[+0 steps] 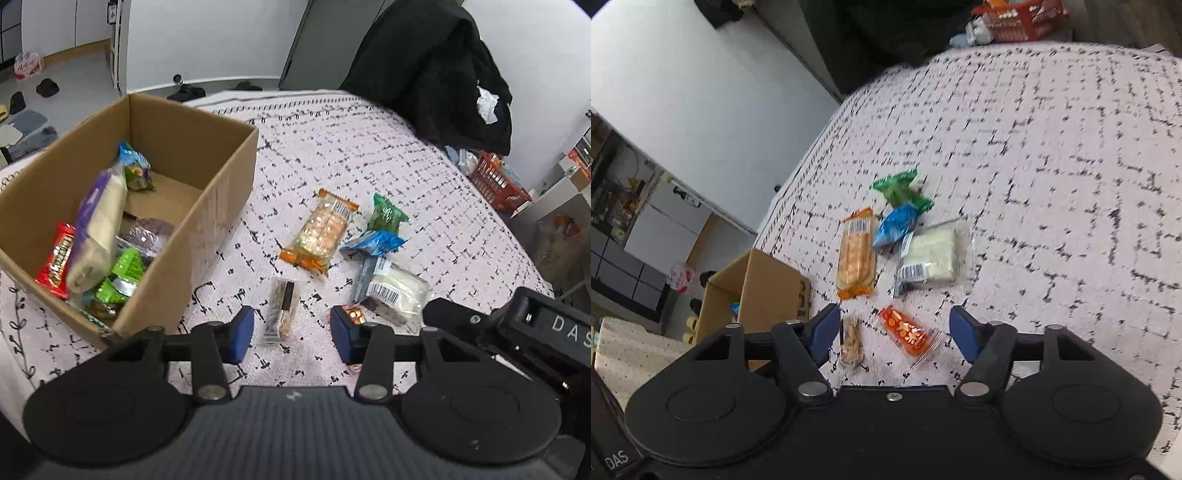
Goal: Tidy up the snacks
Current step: 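Move both tools back over the remaining snacks, then grasp the small clear bar with the left tool while the right tool grasps the red packet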
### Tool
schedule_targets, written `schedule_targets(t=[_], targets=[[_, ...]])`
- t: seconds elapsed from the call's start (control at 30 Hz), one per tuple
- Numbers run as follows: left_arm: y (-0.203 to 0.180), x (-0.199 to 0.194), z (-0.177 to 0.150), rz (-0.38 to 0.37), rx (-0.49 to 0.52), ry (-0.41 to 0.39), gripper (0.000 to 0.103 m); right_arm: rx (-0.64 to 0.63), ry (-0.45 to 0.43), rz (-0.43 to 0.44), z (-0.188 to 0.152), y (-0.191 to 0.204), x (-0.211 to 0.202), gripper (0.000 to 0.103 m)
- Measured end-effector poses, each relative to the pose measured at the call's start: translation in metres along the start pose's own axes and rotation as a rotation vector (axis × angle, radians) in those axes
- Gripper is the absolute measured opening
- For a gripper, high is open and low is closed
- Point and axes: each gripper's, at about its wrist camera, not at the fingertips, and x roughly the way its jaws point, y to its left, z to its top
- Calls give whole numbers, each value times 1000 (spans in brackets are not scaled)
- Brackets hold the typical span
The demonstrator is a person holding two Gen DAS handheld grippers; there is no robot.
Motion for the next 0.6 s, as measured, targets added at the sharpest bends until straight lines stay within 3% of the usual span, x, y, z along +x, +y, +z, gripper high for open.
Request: schedule_targets(t=[0.53, 0.6], targets=[[2, 51, -7, -5, 7, 72, 40, -5, 54, -45, -2, 2, 34, 57], [2, 56, -8, -4, 11, 84, 33, -10, 60, -42, -3, 2, 38, 54]])
